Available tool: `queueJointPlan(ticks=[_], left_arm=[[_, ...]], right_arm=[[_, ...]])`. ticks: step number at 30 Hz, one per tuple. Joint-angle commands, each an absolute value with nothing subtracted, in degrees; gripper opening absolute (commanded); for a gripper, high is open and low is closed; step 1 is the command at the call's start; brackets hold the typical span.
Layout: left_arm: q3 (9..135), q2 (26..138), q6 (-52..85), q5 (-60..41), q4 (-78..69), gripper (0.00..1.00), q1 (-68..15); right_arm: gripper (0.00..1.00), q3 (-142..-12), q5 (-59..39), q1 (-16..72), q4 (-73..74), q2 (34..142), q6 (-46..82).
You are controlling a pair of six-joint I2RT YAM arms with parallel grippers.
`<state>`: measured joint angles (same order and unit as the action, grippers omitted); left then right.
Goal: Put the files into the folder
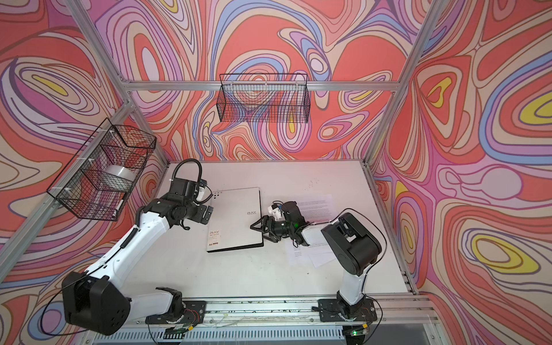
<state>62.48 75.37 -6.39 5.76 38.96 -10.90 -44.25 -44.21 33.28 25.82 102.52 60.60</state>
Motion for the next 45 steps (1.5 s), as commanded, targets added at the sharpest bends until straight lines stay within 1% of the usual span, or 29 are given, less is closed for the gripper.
queueJointPlan(ticks=[1,7,14,20,23,25,34,40,43,45], left_arm=[[62.9,77.9,-0.9,-2.5,40.5,1.0,-9.0],[62.7,83.3,5.0,-4.6,38.9,1.0,-7.0],[57.6,83.9,8.0,-7.1,31.0,1.0,-6.1],[57.3,87.2,9.2,-11.4,29.0,1.0,-5.8],[56.9,89.1,10.4,-11.5,28.3,1.0,-5.3],[56.7,90.0,11.6,-9.5,27.8,1.0,-5.3],[57.2,94.5,12.4,-20.4,26.7,1.0,-4.8],[56.9,95.6,12.7,-18.3,26.3,1.0,-4.4],[56.9,95.1,11.8,-20.0,25.9,1.0,-3.9],[57.5,96.0,10.8,-22.9,26.5,1.0,-3.9]], right_arm=[[0.81,-48.4,-42.1,34.0,15.9,98.0,53.5],[0.81,-50.3,-41.6,34.1,14.0,97.8,53.0],[0.82,-51.1,-41.4,34.4,15.6,98.5,52.9],[0.83,-50.3,-42.0,34.8,22.4,98.6,56.7],[0.83,-51.2,-42.1,35.1,22.9,98.9,57.0],[0.84,-52.0,-41.8,35.3,22.2,99.1,56.5],[0.84,-52.5,-41.0,35.6,22.0,98.0,56.7],[0.85,-52.0,-40.1,35.6,20.8,96.8,56.2],[0.85,-51.4,-39.7,35.6,20.8,96.4,56.0],[0.85,-51.1,-39.5,35.6,21.1,96.5,56.2]])
